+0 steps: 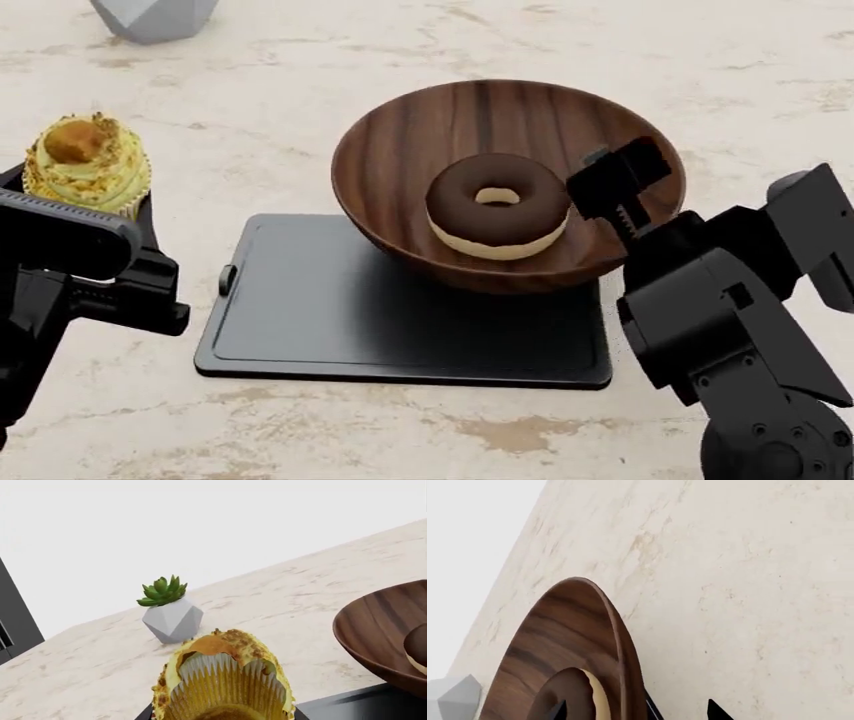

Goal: Pick up the bowl with donut and place it on the tray. Pick up the cupcake and place it on the tray.

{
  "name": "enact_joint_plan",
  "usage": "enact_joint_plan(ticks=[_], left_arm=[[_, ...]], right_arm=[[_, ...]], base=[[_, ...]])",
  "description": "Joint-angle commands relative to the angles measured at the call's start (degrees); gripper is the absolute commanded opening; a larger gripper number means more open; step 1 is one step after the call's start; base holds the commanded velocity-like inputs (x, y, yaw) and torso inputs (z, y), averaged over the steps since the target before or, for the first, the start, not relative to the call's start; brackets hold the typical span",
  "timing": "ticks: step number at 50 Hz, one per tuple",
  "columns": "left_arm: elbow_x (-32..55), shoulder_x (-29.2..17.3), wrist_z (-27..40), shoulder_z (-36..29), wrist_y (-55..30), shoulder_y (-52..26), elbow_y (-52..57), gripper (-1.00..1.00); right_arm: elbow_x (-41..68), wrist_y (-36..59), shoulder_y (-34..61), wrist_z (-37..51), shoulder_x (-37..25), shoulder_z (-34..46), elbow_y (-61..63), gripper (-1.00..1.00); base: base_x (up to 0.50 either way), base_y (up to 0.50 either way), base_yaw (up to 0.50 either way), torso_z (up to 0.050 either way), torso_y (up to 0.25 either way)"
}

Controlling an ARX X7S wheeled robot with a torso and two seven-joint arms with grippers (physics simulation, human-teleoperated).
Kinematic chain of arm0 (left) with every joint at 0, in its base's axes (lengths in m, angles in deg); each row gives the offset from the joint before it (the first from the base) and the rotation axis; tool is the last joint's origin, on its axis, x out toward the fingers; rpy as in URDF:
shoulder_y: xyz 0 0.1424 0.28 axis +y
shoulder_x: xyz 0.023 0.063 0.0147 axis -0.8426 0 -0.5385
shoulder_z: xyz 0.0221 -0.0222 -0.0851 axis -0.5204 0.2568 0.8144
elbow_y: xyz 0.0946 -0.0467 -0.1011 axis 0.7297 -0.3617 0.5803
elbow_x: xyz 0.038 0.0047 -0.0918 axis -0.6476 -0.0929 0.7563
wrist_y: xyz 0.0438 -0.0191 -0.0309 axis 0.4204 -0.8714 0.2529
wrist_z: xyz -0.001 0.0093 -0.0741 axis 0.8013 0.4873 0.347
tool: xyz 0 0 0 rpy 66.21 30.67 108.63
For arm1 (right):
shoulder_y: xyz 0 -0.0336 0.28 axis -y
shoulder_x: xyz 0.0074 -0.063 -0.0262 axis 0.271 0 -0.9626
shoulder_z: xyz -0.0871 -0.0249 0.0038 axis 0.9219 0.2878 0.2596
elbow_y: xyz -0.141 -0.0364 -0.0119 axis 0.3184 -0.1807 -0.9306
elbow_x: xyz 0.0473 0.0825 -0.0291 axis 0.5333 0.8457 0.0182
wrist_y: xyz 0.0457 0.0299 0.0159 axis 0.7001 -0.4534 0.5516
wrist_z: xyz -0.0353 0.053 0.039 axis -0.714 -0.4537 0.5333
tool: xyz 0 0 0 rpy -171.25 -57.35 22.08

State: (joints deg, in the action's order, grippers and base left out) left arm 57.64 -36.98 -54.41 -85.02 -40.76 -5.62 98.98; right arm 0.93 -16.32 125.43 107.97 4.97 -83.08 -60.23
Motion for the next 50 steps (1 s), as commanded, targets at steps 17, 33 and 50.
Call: enact_joint_plan(ticks=[17, 33, 50], left_arm=[[0.31, 1.21, 1.25, -3.48, 4.87, 1.05, -2.85, -1.00], [0.63, 4.18, -2.59, -6.89, 15.53, 3.39, -8.43, -1.00], [1.01, 7.94, -7.37, -7.95, 27.24, 2.67, -20.53, -1.00]], right_arm=[[7.95, 3.57, -3.80, 14.12, -5.91, -4.34, 22.07, 1.00], [1.61, 1.19, -3.32, 10.58, -6.17, -2.73, 25.87, 1.00], [-0.98, 0.15, -2.41, 5.47, -5.88, -0.93, 21.16, 1.00]], base=[[0.00, 0.00, 0.00, 0.000, 0.000], [0.00, 0.00, 0.00, 0.000, 0.001], [0.00, 0.00, 0.00, 0.001, 0.000]])
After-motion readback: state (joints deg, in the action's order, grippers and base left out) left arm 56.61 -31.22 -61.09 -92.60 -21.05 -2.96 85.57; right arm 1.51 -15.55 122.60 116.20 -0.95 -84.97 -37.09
